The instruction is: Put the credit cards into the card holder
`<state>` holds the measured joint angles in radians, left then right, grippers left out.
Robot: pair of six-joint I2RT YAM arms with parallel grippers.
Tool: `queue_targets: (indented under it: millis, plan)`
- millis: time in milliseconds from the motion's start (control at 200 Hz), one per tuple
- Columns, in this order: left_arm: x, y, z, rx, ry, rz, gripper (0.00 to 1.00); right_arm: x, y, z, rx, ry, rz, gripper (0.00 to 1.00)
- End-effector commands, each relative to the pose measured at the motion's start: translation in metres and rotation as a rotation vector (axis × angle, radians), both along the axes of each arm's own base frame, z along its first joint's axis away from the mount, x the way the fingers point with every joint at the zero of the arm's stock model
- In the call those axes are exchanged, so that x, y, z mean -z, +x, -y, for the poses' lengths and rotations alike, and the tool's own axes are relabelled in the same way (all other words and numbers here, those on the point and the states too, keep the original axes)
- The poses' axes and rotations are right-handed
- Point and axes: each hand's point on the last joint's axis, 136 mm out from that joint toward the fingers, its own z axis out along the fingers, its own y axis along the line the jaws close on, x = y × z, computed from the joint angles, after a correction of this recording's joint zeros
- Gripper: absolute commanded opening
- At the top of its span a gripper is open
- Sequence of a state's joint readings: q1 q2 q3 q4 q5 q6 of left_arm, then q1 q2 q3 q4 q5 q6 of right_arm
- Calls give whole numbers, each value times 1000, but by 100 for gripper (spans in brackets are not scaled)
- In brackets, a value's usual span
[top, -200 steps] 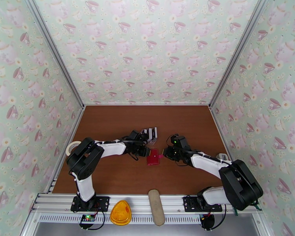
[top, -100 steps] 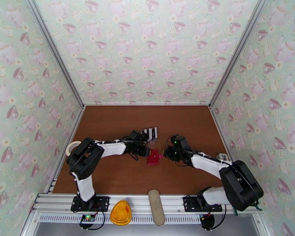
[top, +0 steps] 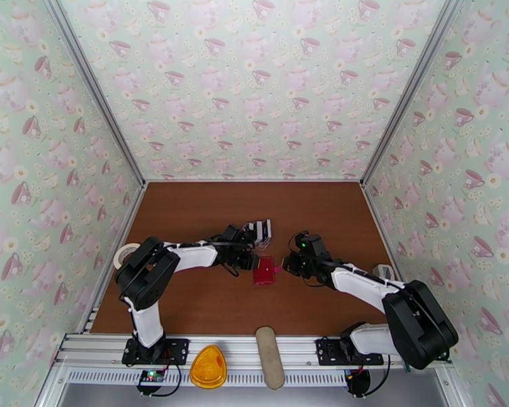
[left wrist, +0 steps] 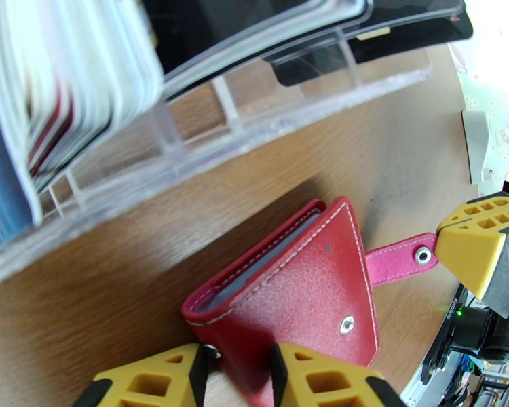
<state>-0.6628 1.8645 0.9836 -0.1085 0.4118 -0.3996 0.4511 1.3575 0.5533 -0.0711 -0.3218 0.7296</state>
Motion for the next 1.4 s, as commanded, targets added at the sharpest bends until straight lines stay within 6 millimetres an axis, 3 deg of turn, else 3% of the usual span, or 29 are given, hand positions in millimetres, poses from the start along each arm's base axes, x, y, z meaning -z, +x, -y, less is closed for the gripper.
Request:
queue_targets:
  millis: [0,240,591,756,907,1117,1392]
  plan:
    - [35,-20,-12,11,86,-98,34,-8,1,-6,-14,37,5,0]
    - [25,-22,-8,18,46,-91,36,-20,0,-22,-64,-11,31,0]
    - [16,-28,-6,31,11,-102,37,-18,4,-35,-78,-134,22,0]
    - [18,-30,-5,39,14,-116,34,-12,1,-41,-104,-173,8,0]
    - [23,-31,-5,37,27,-136,20,-7,-3,-52,-141,-192,3,0]
    - [25,-31,-6,31,33,-140,19,-1,-6,-61,-169,-210,-9,0]
    - [27,-32,-6,29,34,-147,22,-1,-12,-56,-186,-232,-16,0]
